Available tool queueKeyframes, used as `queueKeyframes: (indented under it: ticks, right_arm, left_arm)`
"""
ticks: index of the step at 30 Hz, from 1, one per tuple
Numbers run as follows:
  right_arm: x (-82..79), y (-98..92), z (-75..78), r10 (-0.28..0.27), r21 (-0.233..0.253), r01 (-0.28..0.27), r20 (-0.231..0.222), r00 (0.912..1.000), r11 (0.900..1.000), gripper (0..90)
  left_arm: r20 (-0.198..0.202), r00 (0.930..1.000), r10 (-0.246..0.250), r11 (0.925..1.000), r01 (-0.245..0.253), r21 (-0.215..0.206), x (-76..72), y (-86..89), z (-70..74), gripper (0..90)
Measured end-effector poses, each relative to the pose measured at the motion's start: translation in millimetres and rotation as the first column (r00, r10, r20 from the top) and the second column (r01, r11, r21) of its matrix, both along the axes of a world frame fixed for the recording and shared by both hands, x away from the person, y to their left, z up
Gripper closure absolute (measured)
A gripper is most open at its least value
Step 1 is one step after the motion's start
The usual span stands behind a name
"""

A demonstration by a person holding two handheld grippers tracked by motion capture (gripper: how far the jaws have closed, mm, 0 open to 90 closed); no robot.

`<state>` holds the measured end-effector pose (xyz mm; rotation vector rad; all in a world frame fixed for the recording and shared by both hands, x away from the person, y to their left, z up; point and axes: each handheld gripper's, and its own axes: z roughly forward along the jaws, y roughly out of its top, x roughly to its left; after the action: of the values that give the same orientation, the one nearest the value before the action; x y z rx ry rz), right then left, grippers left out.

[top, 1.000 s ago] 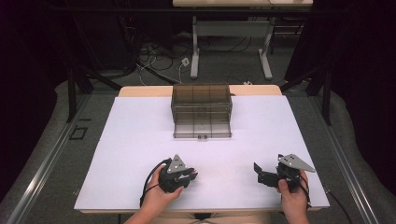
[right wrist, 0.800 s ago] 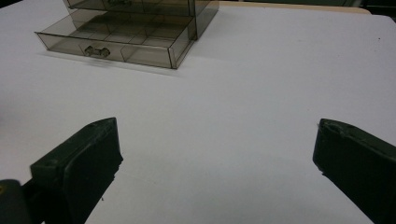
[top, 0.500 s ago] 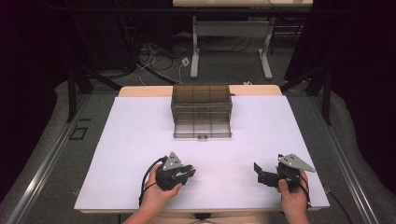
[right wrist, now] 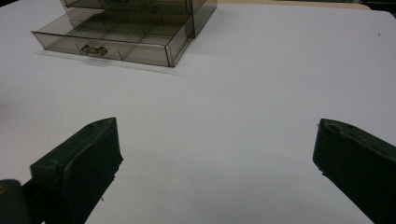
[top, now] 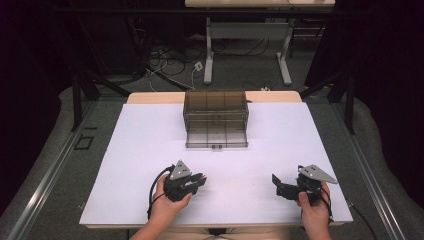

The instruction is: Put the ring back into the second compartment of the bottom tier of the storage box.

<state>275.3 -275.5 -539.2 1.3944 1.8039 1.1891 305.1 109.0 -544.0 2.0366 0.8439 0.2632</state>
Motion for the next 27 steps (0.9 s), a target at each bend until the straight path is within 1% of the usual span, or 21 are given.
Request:
queueKeyframes:
  ticks: [1,2,3,5,7,8,11,16,17,18,19,20,21,22,23,27]
  right_arm:
    - [0.0,0.1,0.0,0.0,-0.003,0.001,0.003,1.0,1.0,0.5]
    - [-0.1,0.3,0.1,0.0,0.0,0.0,0.003,1.0,1.0,0.5]
    - [-0.3,0.3,0.3,0.0,-0.002,0.0,-0.001,1.0,1.0,0.5]
    - [0.0,0.4,0.0,0.0,0.0,0.0,0.003,1.0,1.0,0.5]
    - [0.1,-0.1,-0.2,0.002,-0.005,-0.002,0.004,1.0,1.0,0.5]
    - [-0.2,0.1,-0.2,0.0,0.0,0.0,0.002,1.0,1.0,0.5]
    - [-0.1,-0.7,-0.1,-0.003,-0.004,0.003,0.009,1.0,1.0,0.5]
    - [-0.1,0.0,-0.3,0.001,-0.013,-0.001,0.002,1.0,1.0,0.5]
    - [-1.3,-0.1,0.9,0.0,-0.02,0.0,-0.018,0.9998,1.0,0.5]
    - [0.1,1.1,-0.8,-0.004,-0.007,0.004,0.01,0.9999,1.0,0.5]
    - [-0.6,1.2,-0.4,-0.003,-0.006,0.003,0.002,1.0,1.0,0.5]
    - [-0.5,0.8,-0.5,-0.002,-0.01,0.002,0.004,1.0,1.0,0.5]
    - [-0.5,0.7,-0.5,-0.002,-0.01,0.002,0.005,1.0,1.0,0.5]
    - [-0.4,0.4,-0.5,-0.001,-0.011,0.001,0.006,1.0,1.0,0.5]
    - [-0.5,0.2,-0.4,-0.002,-0.009,0.002,0.006,1.0,1.0,0.5]
    - [-1.1,0.0,0.0,-0.008,-0.004,0.008,-0.001,1.0,1.0,0.5]
  left_arm:
    - [0.006,1.0,0.002,1.0,-0.002,0.004,0.7,1.2,0.7,75.2]
    - [0.002,1.0,0.006,1.0,-0.006,0.001,0.4,1.6,1.1,75.2]
    - [0.013,0.9998,0.014,0.9999,-0.014,-0.003,1.1,2.1,1.3,75.2]
    - [0.006,0.9998,0.019,0.9997,-0.019,-0.012,1.5,3.2,2.1,75.2]
    - [0.011,0.9997,0.023,0.9997,-0.023,-0.009,2.4,4.1,2.6,75.2]
    - [0.013,0.9996,0.027,0.9996,-0.027,-0.009,2.8,4.6,2.8,75.2]
    - [0.012,0.9993,0.036,0.9992,-0.036,-0.016,3.8,5.1,3.5,75.2]
    - [0.019,0.9988,0.046,0.9988,-0.045,-0.021,6.9,7.6,7.1,75.2]
    - [0.019,0.9987,0.048,0.9987,-0.048,-0.018,8.0,8.6,8.2,75.2]
    - [0.017,0.9988,0.046,0.9987,-0.046,-0.022,9.2,9.3,9.3,75.2]
    - [0.02,0.9984,0.053,0.9983,-0.053,-0.026,10.4,9.9,10.3,75.2]
    - [0.014,0.9984,0.054,0.9982,-0.054,-0.028,11.2,10.6,11.6,75.2]
    - [0.016,0.9979,0.063,0.9974,-0.063,-0.034,13.0,11.2,12.9,75.2]
    - [0.012,0.998,0.063,0.9974,-0.062,-0.035,13.9,11.9,14.1,75.2]
    - [0.023,0.9976,0.066,0.9975,-0.065,-0.029,16.3,13.3,15.5,75.2]
    - [0.023,0.9964,0.081,0.9963,-0.08,-0.031,22.6,17.0,19.9,75.2]
